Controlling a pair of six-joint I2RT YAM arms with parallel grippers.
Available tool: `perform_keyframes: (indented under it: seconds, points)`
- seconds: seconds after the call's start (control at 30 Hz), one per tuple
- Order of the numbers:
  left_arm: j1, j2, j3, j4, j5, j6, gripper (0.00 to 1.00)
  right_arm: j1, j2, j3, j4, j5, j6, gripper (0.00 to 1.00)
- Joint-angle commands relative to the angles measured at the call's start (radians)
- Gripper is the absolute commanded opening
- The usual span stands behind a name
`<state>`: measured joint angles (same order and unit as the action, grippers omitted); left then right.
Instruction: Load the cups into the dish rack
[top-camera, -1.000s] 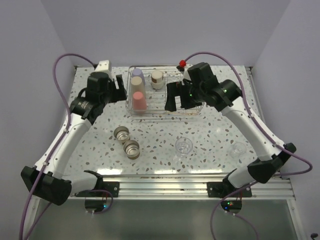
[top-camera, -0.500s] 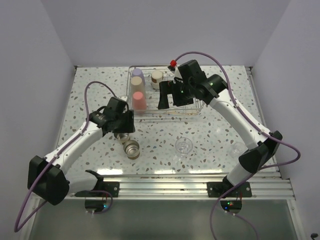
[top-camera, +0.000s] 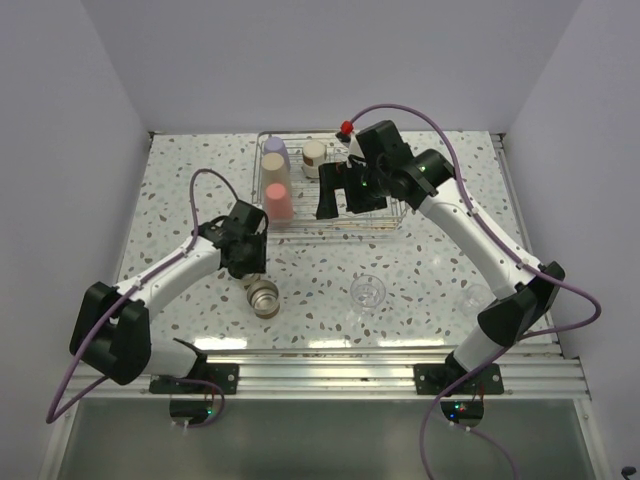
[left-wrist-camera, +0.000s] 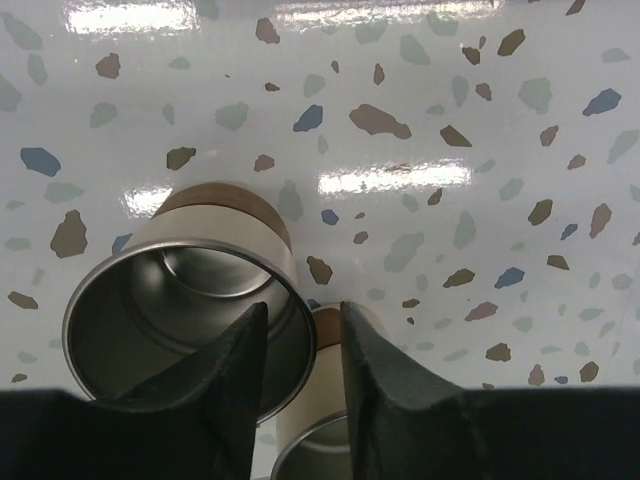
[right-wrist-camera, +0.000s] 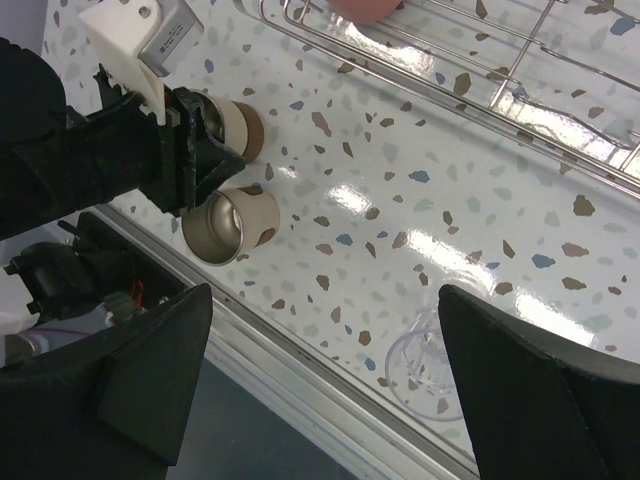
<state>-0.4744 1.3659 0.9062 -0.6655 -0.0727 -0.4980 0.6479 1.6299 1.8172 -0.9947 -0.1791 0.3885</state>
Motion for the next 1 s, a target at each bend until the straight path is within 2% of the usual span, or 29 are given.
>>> perform_keyframes:
  seconds: [0.0, 0.07, 0.1, 0.13, 0.33, 0.53, 0.63, 0.73, 0.77, 0.83, 0.87, 0.93, 0.97]
  points:
    - [-0.007, -0.001, -0.020, 0.056, -0.027, -0.014, 0.33, -0.001, -0.041, -0.001, 0.019, -0.023, 0.001, 0.98]
    - [-0.009, -0.002, -0.021, 0.061, -0.027, -0.013, 0.21, -0.001, -0.044, -0.001, 0.018, -0.023, 0.001, 0.98]
    - [-0.009, -0.004, -0.017, 0.060, -0.026, -0.010, 0.08, -0.002, -0.042, -0.001, 0.018, -0.022, 0.000, 0.98]
    - [-0.009, -0.005, -0.010, 0.055, -0.030, -0.010, 0.01, -0.001, -0.044, -0.001, 0.018, -0.022, 0.000, 0.98]
    - [-0.006, -0.082, 0.143, -0.054, -0.064, -0.011, 0.00, -0.001, -0.036, 0.037, 0.016, -0.036, 0.013, 0.98]
    - [0.006, -0.143, 0.405, -0.131, -0.009, -0.028, 0.00, -0.002, 0.014, 0.189, 0.018, -0.095, 0.068, 0.98]
    - [0.028, -0.146, 0.539, -0.128, 0.063, -0.017, 0.00, -0.016, 0.034, 0.263, 0.065, -0.192, 0.136, 0.98]
    - [0.074, -0.177, 0.621, -0.031, 0.219, -0.028, 0.00, -0.059, -0.002, 0.219, 0.265, -0.333, 0.298, 0.98]
    - [0.092, -0.189, 0.617, 0.066, 0.316, -0.042, 0.00, -0.091, -0.011, 0.191, 0.409, -0.374, 0.355, 0.98]
    - [0.164, -0.229, 0.581, 0.185, 0.416, -0.108, 0.00, -0.120, 0.001, 0.169, 0.508, -0.445, 0.493, 0.98]
    - [0.187, -0.237, 0.567, 0.302, 0.498, -0.137, 0.00, -0.135, 0.007, 0.178, 0.565, -0.454, 0.519, 0.98]
    - [0.249, -0.244, 0.524, 0.423, 0.575, -0.233, 0.00, -0.146, 0.021, 0.209, 0.608, -0.465, 0.569, 0.98]
    - [0.263, -0.245, 0.507, 0.551, 0.635, -0.270, 0.00, -0.154, 0.034, 0.218, 0.643, -0.471, 0.582, 0.98]
